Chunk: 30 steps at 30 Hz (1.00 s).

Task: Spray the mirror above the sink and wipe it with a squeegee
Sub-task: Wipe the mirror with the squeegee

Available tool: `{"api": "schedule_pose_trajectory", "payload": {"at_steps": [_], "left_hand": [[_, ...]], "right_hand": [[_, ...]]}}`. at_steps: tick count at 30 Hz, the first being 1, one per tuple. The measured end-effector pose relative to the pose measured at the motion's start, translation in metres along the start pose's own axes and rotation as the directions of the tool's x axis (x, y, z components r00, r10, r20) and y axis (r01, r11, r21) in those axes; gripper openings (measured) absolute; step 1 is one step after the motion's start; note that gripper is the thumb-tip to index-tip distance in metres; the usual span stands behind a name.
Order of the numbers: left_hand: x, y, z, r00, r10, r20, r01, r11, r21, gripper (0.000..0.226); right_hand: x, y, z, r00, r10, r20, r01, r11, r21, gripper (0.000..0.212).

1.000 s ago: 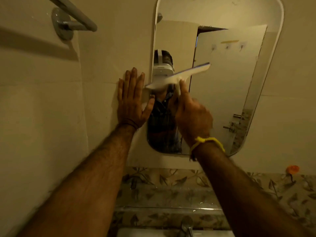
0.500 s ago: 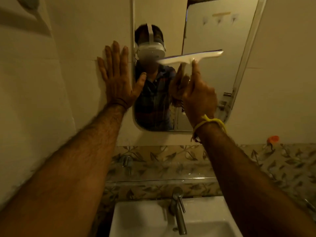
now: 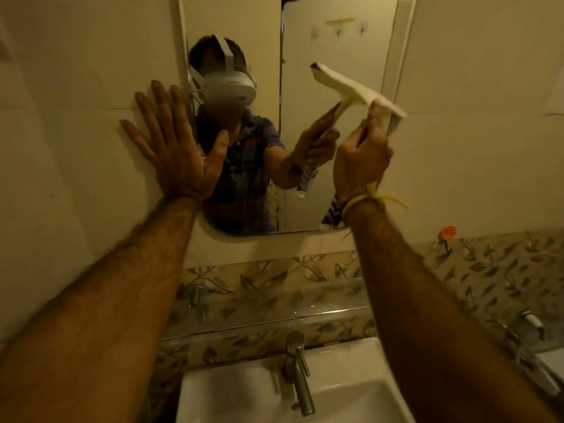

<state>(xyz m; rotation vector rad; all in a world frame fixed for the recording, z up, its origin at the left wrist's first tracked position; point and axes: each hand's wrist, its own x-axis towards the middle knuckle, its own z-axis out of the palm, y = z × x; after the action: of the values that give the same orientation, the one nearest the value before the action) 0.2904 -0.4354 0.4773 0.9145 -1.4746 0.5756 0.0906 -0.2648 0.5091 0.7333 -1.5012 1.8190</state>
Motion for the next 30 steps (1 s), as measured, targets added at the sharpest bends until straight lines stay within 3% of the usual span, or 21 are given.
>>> {"api": "schedule_pose_trajectory", "payload": {"at_steps": [6, 11, 13, 18, 25, 30], "left_hand": [[-0.001, -0.002, -0.001, 1.0, 0.026, 0.002, -0.026, 0.999, 0.045, 0.091], [-0.002, -0.006, 0.0, 0.999, 0.036, 0.01, -0.036, 0.998, 0.047, 0.09], [-0.001, -0.005, 0.0, 0.999, 0.046, 0.014, -0.047, 0.998, 0.044, 0.089], [-0.007, -0.008, 0.001, 0.998, 0.069, 0.012, -0.07, 0.997, 0.028, 0.086], [-0.004, -0.007, -0.003, 0.996, 0.082, 0.04, -0.084, 0.995, 0.048, 0.085], [-0.005, -0.011, -0.009, 0.988, 0.104, 0.112, -0.11, 0.993, 0.049, 0.085]], "right_hand": [[-0.119, 0.03, -0.029, 0.972, 0.05, 0.229, -0.053, 0.999, 0.007, 0.051], [-0.047, 0.011, -0.003, 0.972, 0.234, -0.013, -0.233, 0.97, 0.07, 0.043], [-0.048, 0.008, 0.001, 0.966, 0.252, -0.051, -0.247, 0.965, 0.089, 0.043], [-0.15, 0.008, -0.015, 0.955, 0.232, 0.187, -0.249, 0.966, 0.076, 0.05], [-0.087, -0.013, 0.008, 0.953, 0.298, 0.062, -0.302, 0.95, 0.084, 0.049], [-0.16, -0.005, -0.016, 0.931, 0.25, 0.267, -0.269, 0.963, 0.037, 0.05]]}}
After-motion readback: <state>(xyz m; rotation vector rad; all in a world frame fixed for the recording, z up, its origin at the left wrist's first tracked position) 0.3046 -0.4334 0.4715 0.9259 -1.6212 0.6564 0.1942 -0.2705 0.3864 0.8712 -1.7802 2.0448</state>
